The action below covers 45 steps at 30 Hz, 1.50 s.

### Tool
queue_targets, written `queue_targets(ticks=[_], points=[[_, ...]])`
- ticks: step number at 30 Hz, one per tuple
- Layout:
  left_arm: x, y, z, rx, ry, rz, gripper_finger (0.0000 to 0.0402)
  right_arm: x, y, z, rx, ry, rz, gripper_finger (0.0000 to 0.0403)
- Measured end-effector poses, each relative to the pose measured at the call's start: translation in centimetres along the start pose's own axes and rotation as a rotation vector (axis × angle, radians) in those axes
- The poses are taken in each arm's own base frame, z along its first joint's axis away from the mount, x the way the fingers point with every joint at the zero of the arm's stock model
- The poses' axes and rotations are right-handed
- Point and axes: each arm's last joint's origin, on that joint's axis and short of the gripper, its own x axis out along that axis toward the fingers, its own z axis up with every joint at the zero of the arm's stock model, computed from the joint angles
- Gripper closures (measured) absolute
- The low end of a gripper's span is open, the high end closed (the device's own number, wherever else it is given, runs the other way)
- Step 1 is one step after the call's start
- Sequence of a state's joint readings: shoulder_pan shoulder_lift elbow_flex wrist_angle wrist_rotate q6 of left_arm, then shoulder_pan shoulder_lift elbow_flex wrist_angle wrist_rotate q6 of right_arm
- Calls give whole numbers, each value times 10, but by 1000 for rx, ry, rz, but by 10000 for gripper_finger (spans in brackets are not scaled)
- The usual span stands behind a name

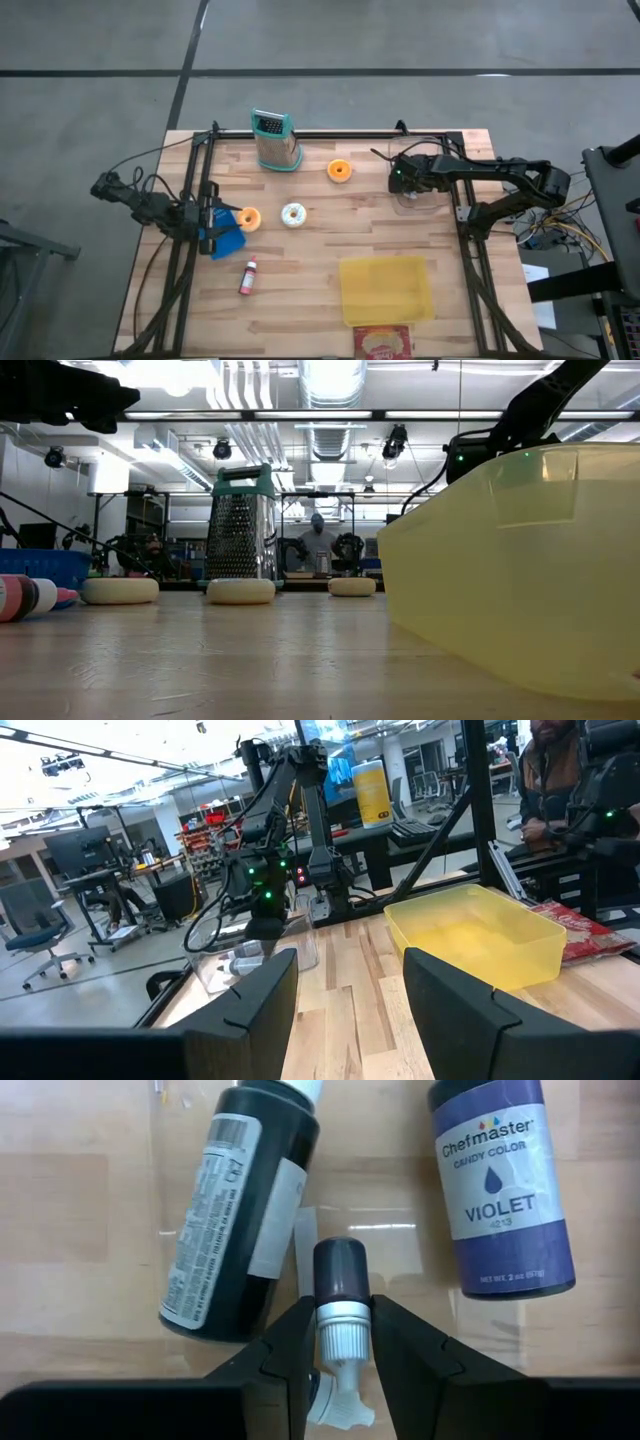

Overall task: Pick & Place Food Item
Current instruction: Put the red food coloring bottle into the transparent bin

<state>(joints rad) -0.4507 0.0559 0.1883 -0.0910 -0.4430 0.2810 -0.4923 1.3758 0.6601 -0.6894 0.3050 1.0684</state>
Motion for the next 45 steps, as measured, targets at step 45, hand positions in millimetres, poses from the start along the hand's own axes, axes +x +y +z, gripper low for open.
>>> queue_targets(ticks=[45], points=[[0, 0, 0, 0, 0, 0, 213, 0, 5, 2, -88, -9, 48, 307]])
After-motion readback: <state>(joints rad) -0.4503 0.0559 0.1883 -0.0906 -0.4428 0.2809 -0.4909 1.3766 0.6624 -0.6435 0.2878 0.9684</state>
